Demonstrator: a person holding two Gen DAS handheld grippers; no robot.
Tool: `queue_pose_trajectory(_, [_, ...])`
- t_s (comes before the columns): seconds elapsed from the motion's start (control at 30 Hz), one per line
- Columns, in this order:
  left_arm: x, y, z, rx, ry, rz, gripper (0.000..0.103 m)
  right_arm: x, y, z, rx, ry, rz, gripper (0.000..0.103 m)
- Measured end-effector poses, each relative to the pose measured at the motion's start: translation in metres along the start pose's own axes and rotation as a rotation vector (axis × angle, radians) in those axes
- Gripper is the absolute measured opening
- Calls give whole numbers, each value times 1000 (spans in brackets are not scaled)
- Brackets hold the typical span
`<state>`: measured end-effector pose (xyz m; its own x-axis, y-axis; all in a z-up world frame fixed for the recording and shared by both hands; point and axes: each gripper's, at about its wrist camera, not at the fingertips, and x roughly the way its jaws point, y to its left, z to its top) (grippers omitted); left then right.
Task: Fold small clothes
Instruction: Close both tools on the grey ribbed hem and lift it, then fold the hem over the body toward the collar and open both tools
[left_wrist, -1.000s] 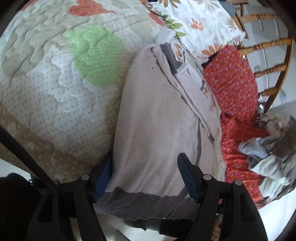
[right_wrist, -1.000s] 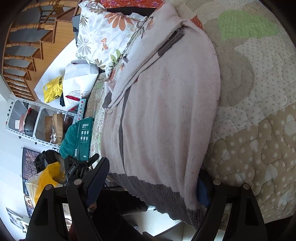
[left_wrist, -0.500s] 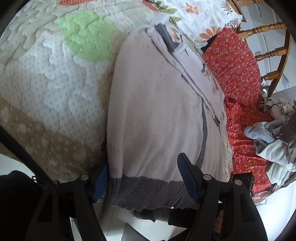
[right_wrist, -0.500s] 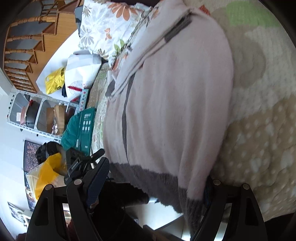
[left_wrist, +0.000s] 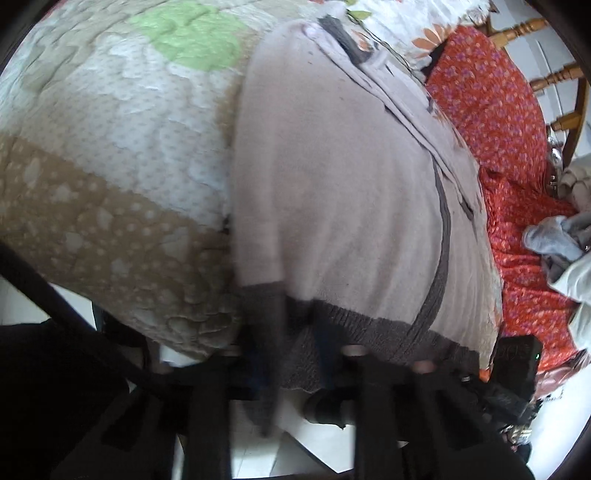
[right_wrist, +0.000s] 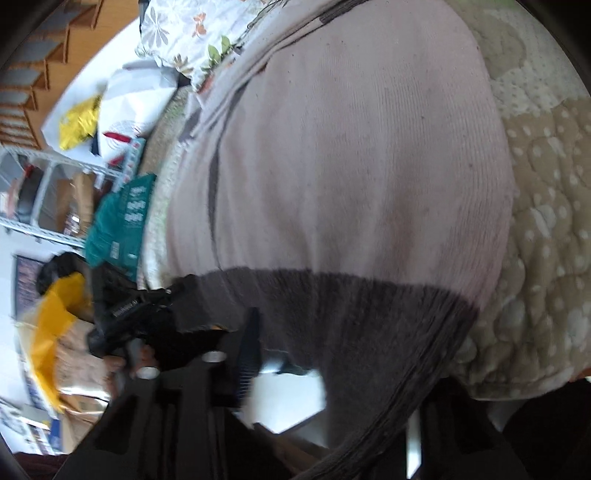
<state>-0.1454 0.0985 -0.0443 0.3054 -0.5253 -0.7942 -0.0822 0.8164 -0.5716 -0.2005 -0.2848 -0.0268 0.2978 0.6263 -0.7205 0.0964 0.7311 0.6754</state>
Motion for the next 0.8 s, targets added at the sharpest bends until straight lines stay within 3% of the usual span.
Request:
queue_pose_trajectory(0.03, [-6, 2, 1, -26, -3, -43, 10, -1, 2, -2, -23, 0, -38, 11])
queue_pose_trajectory(0.07, [-12, 2, 2, -31, -13, -65, 10, -3, 5, -3, -32, -1, -41, 8])
queue_pose_trajectory(0.23, [-41, -19, 23, 11, -87, -119, 10, -31, 34, 10, -105, -61, -10, 6])
queue_pose_trajectory(0.37, [-50, -49, 78, 33, -153, -150, 10, -54, 68, 56, -188, -129, -8, 6])
queue_pose_trajectory(0.6, [-32, -98, 187, 70, -263, -105, 10, -68, 98, 154, -229, -234, -54, 6])
queue_pose_trajectory(0.8, [18, -98, 249, 48, -232, -20, 10, -30, 70, 238, -111, -205, -74, 6])
